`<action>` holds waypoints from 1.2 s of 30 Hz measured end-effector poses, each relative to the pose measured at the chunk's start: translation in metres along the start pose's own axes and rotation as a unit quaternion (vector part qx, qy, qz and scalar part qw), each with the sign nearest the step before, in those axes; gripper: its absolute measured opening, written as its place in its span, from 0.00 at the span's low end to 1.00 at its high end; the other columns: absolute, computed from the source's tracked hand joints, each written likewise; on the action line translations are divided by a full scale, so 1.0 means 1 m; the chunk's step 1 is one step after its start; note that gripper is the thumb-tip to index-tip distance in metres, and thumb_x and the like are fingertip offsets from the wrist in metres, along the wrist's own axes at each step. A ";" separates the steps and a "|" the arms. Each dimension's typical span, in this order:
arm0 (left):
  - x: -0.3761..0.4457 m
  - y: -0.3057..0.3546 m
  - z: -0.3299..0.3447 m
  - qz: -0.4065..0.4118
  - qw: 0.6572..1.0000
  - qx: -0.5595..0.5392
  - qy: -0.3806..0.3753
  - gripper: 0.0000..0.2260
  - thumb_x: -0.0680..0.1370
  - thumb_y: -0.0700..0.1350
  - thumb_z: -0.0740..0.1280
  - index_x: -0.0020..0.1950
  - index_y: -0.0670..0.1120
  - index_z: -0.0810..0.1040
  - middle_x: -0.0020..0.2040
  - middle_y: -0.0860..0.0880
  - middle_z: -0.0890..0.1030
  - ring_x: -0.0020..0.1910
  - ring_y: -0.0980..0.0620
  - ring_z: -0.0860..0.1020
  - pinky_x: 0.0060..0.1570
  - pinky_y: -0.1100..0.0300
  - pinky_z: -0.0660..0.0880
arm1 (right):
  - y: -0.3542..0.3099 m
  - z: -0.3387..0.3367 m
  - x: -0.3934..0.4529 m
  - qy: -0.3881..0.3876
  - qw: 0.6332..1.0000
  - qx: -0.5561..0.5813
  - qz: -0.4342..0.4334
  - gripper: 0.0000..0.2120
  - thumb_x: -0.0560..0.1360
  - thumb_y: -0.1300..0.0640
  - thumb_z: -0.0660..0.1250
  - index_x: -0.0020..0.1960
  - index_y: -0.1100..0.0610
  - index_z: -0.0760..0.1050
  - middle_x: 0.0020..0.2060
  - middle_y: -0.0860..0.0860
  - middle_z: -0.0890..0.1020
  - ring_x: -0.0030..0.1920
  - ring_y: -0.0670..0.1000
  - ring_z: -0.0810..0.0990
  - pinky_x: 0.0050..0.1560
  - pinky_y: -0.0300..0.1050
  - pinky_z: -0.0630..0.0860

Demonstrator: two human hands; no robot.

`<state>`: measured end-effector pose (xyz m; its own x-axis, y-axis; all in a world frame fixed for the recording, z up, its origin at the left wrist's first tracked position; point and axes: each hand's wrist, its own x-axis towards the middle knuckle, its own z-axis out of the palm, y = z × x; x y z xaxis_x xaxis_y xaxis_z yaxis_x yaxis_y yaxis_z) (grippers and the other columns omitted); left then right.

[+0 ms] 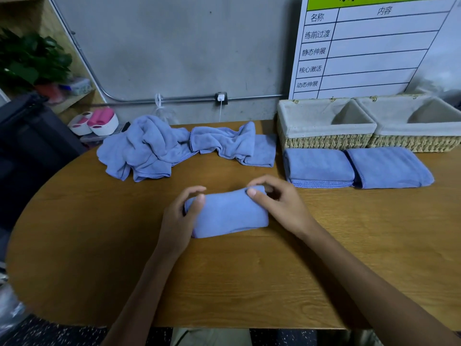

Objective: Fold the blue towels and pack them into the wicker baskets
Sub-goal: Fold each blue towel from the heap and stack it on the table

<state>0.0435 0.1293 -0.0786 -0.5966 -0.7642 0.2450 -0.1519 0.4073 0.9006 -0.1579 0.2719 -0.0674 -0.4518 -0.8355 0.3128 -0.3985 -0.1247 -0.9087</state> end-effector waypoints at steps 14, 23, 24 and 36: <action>0.009 -0.012 0.034 -0.024 0.972 0.188 0.138 0.16 0.83 0.54 0.61 0.70 0.53 0.72 0.66 0.52 0.74 0.63 0.53 0.74 0.56 0.56 0.72 | 0.011 0.028 0.020 0.062 0.973 -0.191 0.116 0.28 0.79 0.39 0.64 0.73 0.50 0.64 0.65 0.52 0.74 0.62 0.54 0.76 0.55 0.49 0.74; -0.003 -0.008 0.048 0.057 0.933 0.354 0.022 0.24 0.82 0.58 0.48 0.75 0.56 0.71 0.78 0.53 0.66 0.77 0.49 0.62 0.72 0.43 0.63 | 0.010 0.046 0.004 -0.005 0.916 -0.401 -0.022 0.25 0.81 0.39 0.47 0.72 0.46 0.70 0.71 0.47 0.70 0.69 0.55 0.69 0.63 0.58 0.70; -0.002 -0.010 0.047 0.033 0.932 0.359 0.015 0.25 0.82 0.58 0.46 0.75 0.57 0.70 0.79 0.54 0.64 0.78 0.49 0.60 0.73 0.43 0.61 | 0.016 0.046 0.000 -0.025 0.917 -0.397 -0.005 0.27 0.81 0.37 0.44 0.74 0.44 0.68 0.73 0.45 0.68 0.73 0.55 0.66 0.67 0.58 0.67; -0.022 -0.011 0.030 -0.010 0.933 0.356 -0.042 0.28 0.80 0.64 0.42 0.81 0.61 0.55 0.83 0.53 0.52 0.80 0.53 0.55 0.78 0.46 0.49 | 0.026 0.027 -0.011 -0.071 0.913 -0.401 0.015 0.31 0.80 0.33 0.39 0.78 0.42 0.58 0.78 0.45 0.60 0.77 0.52 0.62 0.74 0.55 0.59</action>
<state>0.0348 0.1560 -0.1045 -0.6436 -0.7452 0.1745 -0.6313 0.6458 0.4294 -0.1411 0.2635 -0.1019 -0.3867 -0.9001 0.2007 -0.8696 0.2835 -0.4042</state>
